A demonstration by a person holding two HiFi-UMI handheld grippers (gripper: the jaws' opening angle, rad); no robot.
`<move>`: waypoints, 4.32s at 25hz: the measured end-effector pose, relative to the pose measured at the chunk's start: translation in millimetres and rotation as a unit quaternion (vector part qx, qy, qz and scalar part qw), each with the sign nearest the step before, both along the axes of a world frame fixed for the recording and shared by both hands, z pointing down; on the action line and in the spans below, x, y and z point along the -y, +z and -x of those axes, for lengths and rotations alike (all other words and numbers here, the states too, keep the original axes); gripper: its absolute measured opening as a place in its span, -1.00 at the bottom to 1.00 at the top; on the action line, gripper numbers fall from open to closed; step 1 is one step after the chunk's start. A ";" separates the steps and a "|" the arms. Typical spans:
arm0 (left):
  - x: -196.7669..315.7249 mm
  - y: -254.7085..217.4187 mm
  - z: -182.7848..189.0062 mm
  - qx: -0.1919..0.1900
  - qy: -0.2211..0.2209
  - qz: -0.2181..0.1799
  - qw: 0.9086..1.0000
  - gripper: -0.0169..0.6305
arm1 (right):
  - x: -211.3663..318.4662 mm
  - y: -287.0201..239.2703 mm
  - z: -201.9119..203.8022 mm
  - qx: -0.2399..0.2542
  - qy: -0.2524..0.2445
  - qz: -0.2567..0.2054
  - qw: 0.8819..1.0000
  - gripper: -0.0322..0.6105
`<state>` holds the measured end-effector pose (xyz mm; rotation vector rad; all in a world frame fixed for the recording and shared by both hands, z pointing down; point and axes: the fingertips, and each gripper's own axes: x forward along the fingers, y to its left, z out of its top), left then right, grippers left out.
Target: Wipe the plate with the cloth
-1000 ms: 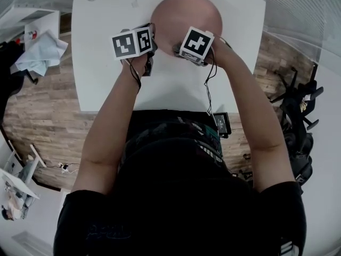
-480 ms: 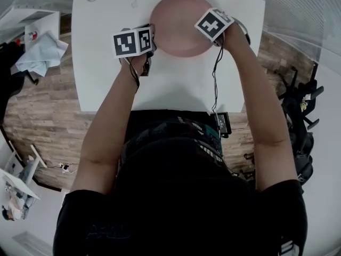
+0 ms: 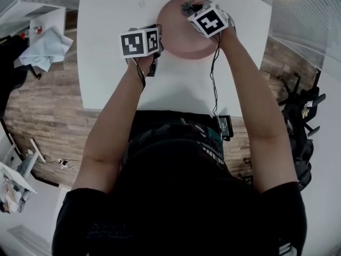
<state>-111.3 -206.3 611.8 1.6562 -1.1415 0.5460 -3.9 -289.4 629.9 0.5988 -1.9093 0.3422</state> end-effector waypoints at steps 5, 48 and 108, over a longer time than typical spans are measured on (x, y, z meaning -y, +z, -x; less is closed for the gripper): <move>0.1 -1.6 -0.4 -0.009 -0.013 0.001 1.000 -0.83 | -47.7 -1.7 46.6 0.065 -0.068 0.042 0.995 -0.79; 0.1 0.5 3.0 -0.011 -0.004 0.019 1.000 -0.83 | -143.4 -5.1 31.7 0.038 -0.216 0.079 0.972 -0.79; -55.2 -147.6 5.5 0.010 0.086 -0.166 0.982 -0.74 | -135.7 -187.3 -16.5 0.200 0.107 -0.088 0.970 -0.79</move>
